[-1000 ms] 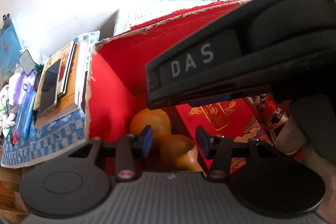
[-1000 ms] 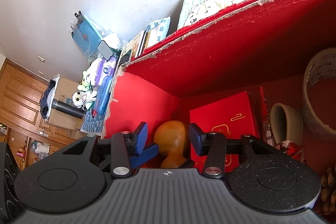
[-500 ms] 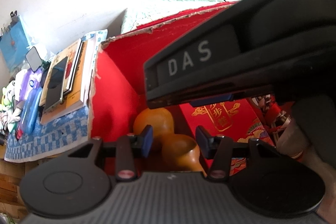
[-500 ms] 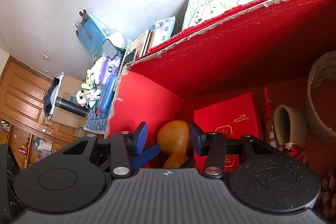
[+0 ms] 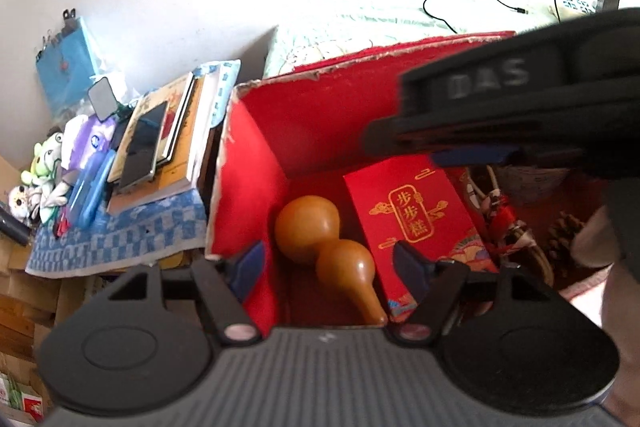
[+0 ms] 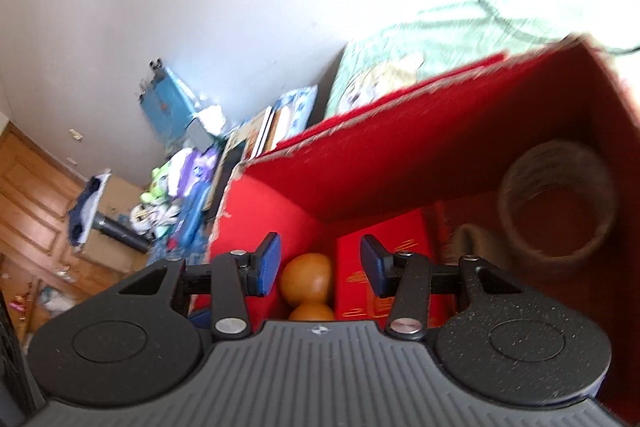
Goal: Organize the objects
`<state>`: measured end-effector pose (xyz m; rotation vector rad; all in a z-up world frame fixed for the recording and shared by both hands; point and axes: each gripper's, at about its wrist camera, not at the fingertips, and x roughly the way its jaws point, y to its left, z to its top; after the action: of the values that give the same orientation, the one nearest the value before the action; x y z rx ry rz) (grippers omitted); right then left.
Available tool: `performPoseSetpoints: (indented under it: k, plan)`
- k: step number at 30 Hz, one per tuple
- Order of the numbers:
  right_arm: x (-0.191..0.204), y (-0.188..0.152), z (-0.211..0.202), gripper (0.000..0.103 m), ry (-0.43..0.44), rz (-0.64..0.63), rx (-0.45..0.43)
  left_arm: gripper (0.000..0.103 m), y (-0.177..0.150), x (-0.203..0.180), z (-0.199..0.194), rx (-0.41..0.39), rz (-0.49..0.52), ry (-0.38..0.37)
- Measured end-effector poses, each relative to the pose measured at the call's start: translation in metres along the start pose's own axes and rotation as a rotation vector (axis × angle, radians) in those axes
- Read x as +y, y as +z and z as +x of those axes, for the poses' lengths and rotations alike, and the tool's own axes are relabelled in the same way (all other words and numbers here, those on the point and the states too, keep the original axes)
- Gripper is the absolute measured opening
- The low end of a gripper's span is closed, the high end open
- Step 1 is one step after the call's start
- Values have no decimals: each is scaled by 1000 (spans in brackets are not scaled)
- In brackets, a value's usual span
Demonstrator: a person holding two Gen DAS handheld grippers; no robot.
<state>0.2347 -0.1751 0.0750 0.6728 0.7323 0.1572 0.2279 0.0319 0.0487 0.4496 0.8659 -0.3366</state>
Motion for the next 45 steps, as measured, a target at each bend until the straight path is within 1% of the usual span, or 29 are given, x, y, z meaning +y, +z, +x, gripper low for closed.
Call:
performPoseSetpoints:
  k: [8, 14, 15, 16, 17, 19, 21, 23, 24, 25, 28, 29, 33, 35, 37, 40, 45]
  plan:
    - [9, -16, -40, 48, -114, -64, -121, 83, -12, -6, -25, -32, -11, 0]
    - [16, -29, -73, 50, -188, -119, -224, 87, -19, 1, -48, -66, -35, -16]
    - [17, -31, -79, 51, -196, -125, -242, 87, -21, 2, -52, -76, -37, -19]
    - [18, -33, -84, 56, -205, -129, -257, 88, -23, 2, -57, -86, -39, -25]
    - [19, -36, -88, 60, -215, -133, -268, 91, -25, 3, -61, -94, -44, -32]
    - [22, -41, -95, 62, -234, -141, -285, 94, -29, 5, -67, -105, -59, -49]
    - [24, -48, -103, 62, -258, -148, -298, 94, -34, 6, -72, -119, -61, -88]
    - [25, -55, -107, 63, -276, -155, -303, 95, -40, 6, -76, -131, -67, -105]
    - [26, -58, -109, 63, -283, -154, -307, 97, -43, 6, -78, -139, -69, -110]
    - [26, -61, -111, 65, -291, -152, -309, 99, -46, 6, -79, -147, -70, -116]
    - [24, -71, -117, 75, -334, -141, -332, 100, -54, 5, -80, -144, -82, -131]
    - [23, -74, -119, 75, -349, -142, -337, 100, -56, 5, -80, -140, -83, -134]
    - [20, -87, -119, 76, -422, -177, -329, 100, -65, 0, -75, -114, -70, -136]
    - [18, -93, -119, 76, -443, -192, -322, 100, -70, -4, -72, -104, -58, -127]
    - [16, -101, -119, 76, -448, -188, -302, 100, -73, -6, -70, -95, -47, -121]
    - [11, -107, -114, 76, -451, -149, -260, 100, -75, -7, -64, -66, -41, -128]
    - [9, -114, -107, 76, -450, -112, -201, 100, -76, -8, -47, 23, -42, -127]
